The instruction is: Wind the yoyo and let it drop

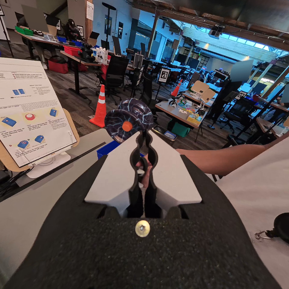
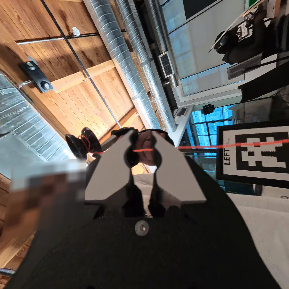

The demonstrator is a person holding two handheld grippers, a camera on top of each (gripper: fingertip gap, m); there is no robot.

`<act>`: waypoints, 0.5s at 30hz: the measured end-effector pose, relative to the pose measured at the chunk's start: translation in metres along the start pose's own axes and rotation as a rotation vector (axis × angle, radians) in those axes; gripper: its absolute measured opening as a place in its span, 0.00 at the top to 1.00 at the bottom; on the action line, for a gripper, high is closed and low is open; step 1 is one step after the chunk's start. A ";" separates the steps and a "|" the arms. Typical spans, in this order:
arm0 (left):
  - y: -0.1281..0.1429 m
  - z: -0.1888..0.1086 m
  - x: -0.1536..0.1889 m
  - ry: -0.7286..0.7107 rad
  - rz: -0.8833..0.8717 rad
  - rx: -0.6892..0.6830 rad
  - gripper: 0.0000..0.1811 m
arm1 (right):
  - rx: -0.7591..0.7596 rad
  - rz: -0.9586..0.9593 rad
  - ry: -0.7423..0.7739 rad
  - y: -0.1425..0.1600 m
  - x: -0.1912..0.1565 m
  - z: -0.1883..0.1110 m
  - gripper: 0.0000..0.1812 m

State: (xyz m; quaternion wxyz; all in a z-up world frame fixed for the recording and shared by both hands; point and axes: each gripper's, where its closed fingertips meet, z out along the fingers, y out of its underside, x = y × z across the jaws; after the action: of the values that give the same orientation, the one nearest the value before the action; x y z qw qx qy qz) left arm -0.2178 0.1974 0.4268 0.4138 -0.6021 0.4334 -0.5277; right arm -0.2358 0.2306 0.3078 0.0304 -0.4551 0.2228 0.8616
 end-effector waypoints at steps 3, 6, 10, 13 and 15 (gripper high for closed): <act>0.001 -0.005 0.001 -0.007 -0.006 0.002 1.00 | 0.011 -0.036 0.029 -0.006 -0.002 -0.008 1.00; 0.001 -0.008 -0.005 -0.026 -0.019 0.009 1.00 | 0.050 -0.162 0.138 -0.020 -0.001 -0.026 0.96; 0.003 -0.008 -0.012 -0.047 -0.028 0.013 1.00 | 0.143 -0.264 0.161 -0.032 -0.025 -0.058 0.73; 0.005 -0.005 -0.013 -0.056 -0.011 -0.001 1.00 | 0.114 0.016 -0.039 0.014 -0.038 -0.048 0.58; 0.006 -0.003 -0.010 -0.052 0.003 -0.010 1.00 | 0.076 0.096 0.030 0.046 -0.014 -0.035 0.50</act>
State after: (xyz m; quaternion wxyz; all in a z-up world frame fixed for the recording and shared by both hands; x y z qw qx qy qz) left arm -0.2223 0.2053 0.4189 0.4229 -0.6171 0.4260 -0.5089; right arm -0.2122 0.1766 0.3179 0.0032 -0.4554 0.2773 0.8460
